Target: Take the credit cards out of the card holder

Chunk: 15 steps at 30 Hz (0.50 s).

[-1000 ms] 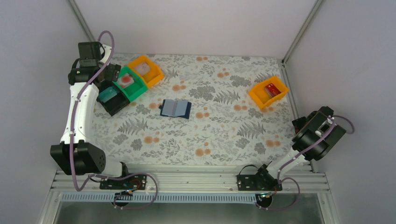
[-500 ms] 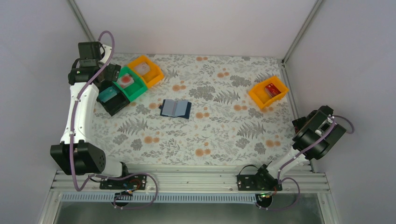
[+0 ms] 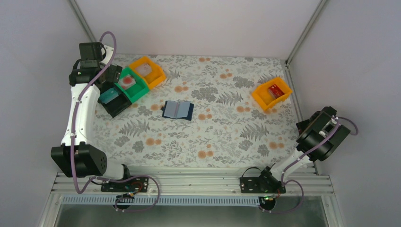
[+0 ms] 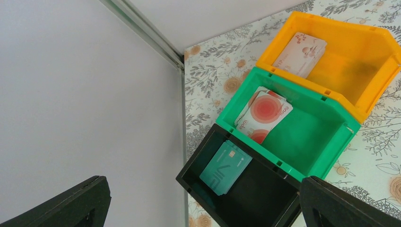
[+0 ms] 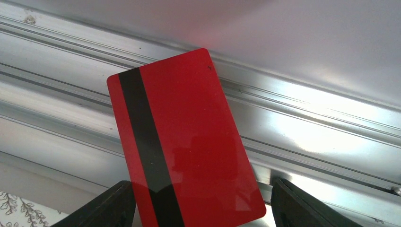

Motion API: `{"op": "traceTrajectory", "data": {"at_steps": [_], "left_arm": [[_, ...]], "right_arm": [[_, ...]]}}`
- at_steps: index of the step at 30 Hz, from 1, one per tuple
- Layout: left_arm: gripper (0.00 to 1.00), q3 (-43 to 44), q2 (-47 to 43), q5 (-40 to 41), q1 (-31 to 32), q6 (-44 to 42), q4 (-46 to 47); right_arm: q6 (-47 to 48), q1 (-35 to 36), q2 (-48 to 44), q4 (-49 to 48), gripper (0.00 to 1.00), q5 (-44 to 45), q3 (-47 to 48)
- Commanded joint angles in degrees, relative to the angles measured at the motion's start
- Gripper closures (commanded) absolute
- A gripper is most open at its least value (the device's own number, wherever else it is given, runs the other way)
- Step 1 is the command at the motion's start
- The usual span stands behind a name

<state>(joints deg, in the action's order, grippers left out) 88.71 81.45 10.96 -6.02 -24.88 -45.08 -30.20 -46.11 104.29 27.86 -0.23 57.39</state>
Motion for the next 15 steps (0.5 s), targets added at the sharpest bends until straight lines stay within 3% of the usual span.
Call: {"op": "traceTrajectory", "data": {"at_steps": [1, 4, 15], "left_arm": [[0.00, 0.73, -0.95, 0.58, -0.31, -0.44, -0.10], [0.00, 0.68, -0.96, 0.49, -0.31, -0.38, -0.12], [0.00, 0.37, -1.29, 0.47, -0.31, -0.43, -0.01]], "right_arm": [[-4.50, -5.22, 7.79, -8.43, 0.28, 4.63, 0.35], [-4.43, -5.24, 7.56, -8.19, 0.33, 4.60, 0.62], [-3.31, -5.28, 5.23, -6.66, 0.38, 5.63, 2.15]]}}
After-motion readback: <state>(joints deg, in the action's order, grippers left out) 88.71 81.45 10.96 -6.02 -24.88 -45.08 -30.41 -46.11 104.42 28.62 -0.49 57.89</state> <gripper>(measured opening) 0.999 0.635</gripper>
